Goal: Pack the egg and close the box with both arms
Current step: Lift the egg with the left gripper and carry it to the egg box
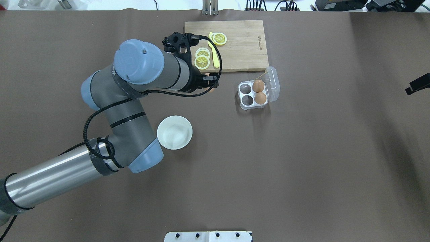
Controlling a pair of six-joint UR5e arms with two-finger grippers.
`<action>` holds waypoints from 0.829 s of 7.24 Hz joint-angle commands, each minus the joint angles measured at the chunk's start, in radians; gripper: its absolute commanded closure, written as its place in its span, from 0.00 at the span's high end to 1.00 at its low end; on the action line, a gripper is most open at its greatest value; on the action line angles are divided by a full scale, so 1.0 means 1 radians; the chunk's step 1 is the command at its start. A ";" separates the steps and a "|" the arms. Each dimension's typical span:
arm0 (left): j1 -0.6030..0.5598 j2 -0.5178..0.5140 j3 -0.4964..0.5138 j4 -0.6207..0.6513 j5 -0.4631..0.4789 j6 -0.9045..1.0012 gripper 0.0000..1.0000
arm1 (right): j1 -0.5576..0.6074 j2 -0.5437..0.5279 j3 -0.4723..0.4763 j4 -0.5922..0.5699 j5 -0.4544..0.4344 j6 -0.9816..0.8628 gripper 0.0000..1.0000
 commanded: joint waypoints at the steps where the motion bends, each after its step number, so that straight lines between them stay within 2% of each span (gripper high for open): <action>1: 0.099 -0.091 0.229 -0.228 0.302 0.024 0.00 | 0.000 0.000 0.001 -0.001 0.004 0.000 1.00; 2: 0.118 -0.106 0.237 -0.230 0.371 0.200 0.00 | 0.000 -0.011 -0.001 -0.001 0.008 0.000 1.00; 3: 0.119 -0.106 0.230 -0.234 0.376 0.271 0.00 | 0.000 -0.011 -0.005 -0.003 0.017 0.002 1.00; 4: 0.135 -0.100 0.237 -0.277 0.422 0.289 0.00 | 0.000 -0.011 -0.007 -0.003 0.018 0.002 1.00; 6: 0.250 -0.103 0.285 -0.301 0.650 0.518 0.00 | 0.000 -0.011 -0.013 -0.003 0.022 0.002 1.00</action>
